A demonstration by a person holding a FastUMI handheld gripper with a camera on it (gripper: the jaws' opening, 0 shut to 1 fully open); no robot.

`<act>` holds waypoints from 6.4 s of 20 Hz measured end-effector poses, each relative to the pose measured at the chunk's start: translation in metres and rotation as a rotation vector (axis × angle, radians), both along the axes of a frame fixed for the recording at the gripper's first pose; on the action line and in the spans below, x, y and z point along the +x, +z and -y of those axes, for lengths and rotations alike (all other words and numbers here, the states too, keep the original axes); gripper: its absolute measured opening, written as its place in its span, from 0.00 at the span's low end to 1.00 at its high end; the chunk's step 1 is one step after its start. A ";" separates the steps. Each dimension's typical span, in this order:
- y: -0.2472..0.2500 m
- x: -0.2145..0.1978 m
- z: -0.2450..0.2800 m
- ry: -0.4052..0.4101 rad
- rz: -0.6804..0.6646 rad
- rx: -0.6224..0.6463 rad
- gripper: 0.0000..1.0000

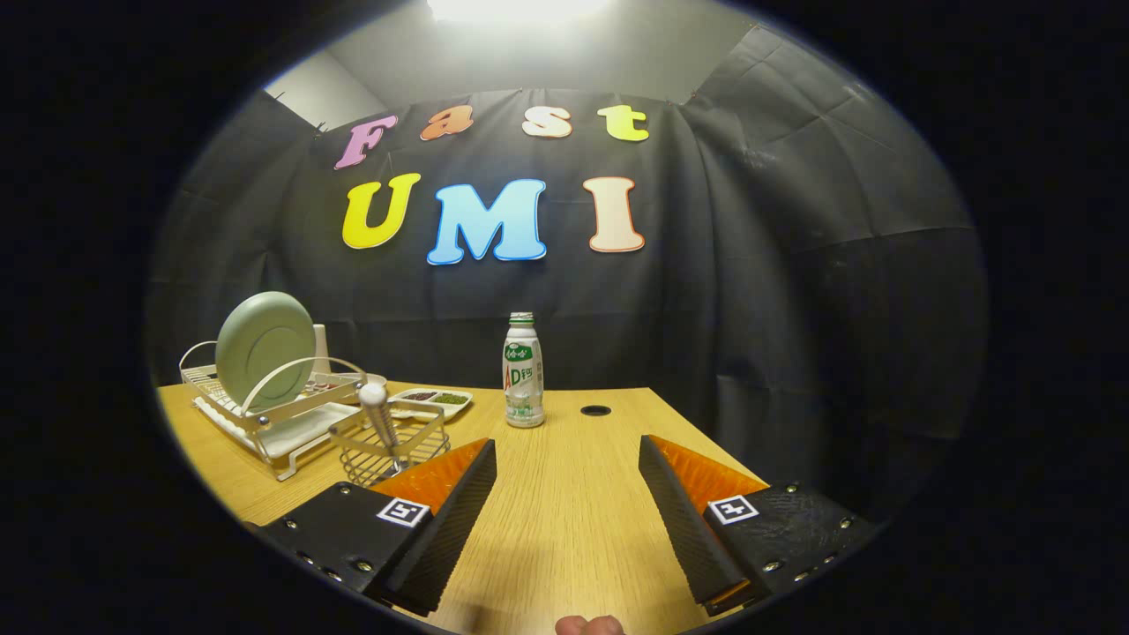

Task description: Take the plate from the dish rack, then take the spoon from the basket and place it into the plate.

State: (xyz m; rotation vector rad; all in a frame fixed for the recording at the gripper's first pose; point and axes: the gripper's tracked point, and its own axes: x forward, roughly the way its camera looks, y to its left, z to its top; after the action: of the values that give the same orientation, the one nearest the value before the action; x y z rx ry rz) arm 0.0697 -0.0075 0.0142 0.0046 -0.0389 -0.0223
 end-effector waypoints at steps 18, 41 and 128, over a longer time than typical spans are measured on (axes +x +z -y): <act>0.200 -0.015 -0.080 -0.093 -0.009 -0.032 0.99; 0.260 0.035 -0.274 0.062 -0.089 -0.065 0.99; 0.071 -0.095 -0.248 0.312 -1.062 0.355 0.27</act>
State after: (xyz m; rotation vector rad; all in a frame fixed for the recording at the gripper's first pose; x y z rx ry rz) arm -0.0254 0.2408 0.0853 0.3519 1.0275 0.2816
